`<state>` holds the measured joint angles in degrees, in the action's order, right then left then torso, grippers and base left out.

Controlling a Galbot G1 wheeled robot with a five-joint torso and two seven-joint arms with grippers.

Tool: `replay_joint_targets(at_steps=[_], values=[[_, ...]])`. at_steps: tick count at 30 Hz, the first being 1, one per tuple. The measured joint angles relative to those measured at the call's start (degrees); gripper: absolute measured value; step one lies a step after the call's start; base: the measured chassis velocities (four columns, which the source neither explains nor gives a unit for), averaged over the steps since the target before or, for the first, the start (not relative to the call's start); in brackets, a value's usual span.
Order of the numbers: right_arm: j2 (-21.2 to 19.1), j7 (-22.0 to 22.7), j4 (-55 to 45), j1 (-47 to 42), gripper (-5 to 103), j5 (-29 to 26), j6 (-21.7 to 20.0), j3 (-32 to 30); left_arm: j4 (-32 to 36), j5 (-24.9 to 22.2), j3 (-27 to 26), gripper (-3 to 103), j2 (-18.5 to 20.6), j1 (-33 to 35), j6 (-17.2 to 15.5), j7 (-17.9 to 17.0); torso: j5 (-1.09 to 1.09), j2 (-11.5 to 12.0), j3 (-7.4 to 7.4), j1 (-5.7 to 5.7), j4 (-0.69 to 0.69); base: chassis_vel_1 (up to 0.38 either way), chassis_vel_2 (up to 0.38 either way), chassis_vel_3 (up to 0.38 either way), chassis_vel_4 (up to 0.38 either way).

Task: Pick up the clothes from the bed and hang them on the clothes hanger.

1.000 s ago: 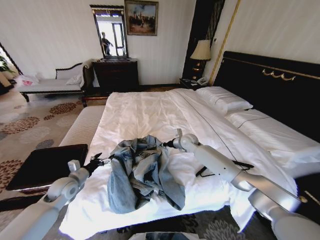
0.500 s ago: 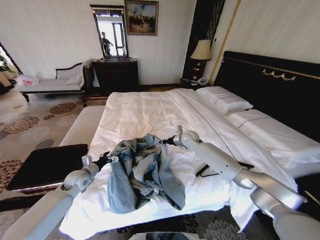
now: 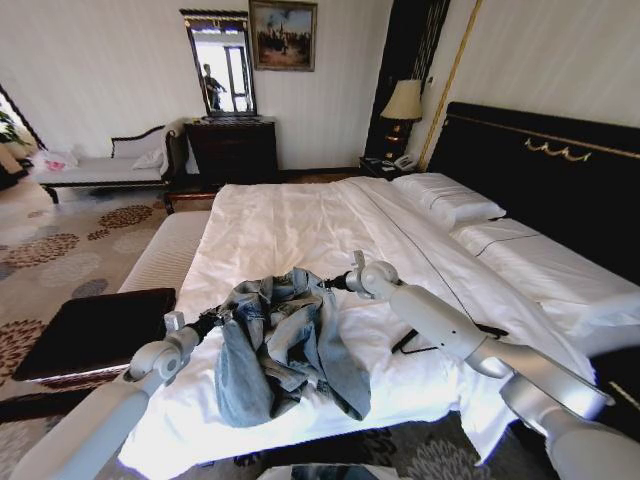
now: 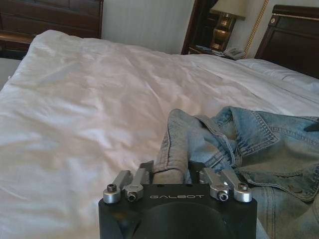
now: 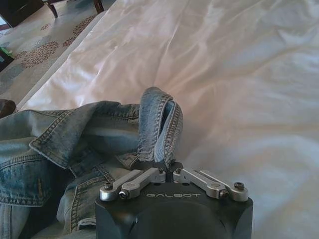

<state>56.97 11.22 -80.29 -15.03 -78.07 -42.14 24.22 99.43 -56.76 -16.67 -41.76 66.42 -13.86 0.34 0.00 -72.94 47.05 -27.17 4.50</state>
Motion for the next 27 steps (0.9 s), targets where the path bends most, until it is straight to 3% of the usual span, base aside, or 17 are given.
replay_joint_targets(at_steps=[5, 7, 11, 21, 27], values=[[-0.1, 0.1, -0.7, -0.8, 2, 0.1, 0.0, -0.3, 0.7, -0.3, -1.1, 21, 0.0, 0.5, 0.1, -0.2, 0.0, 0.0, 0.0, 0.0, 0.0, 0.0, 0.0, 0.0, 0.0], [-0.2, 0.2, -0.9, -1.0, 2, 0.1, 0.0, -0.5, 0.8, -0.3, -1.4, 21, 0.0, 0.5, 0.2, -0.4, 0.0, 0.0, 0.0, 0.0, 0.01, 0.0, 0.0, 0.0, 0.0], [-1.1, 0.5, -2.6, -1.8, 2, -0.2, 0.0, -1.3, 2.4, -1.2, -3.2, 3, 0.5, 1.8, 0.5, -1.2, 0.0, 0.0, 0.0, 0.0, 0.01, 0.0, 0.0, 0.0, 0.0], [-1.9, 4.9, -8.5, -0.8, 2, -4.3, 0.0, -6.1, 9.7, -7.1, -12.0, 2, 3.6, 5.1, 0.1, -2.7, -0.01, 0.0, 0.0, 0.0, 0.01, 0.0, 0.0, 0.0, 0.0], [-1.5, 4.7, -10.6, 3.3, 2, 0.6, 1.6, -6.3, 12.7, -12.9, -19.8, 2, 7.0, 5.0, -0.2, -4.2, -0.01, 0.0, 0.0, -0.01, -0.01, 0.0, 0.0, 0.0, 0.0]])
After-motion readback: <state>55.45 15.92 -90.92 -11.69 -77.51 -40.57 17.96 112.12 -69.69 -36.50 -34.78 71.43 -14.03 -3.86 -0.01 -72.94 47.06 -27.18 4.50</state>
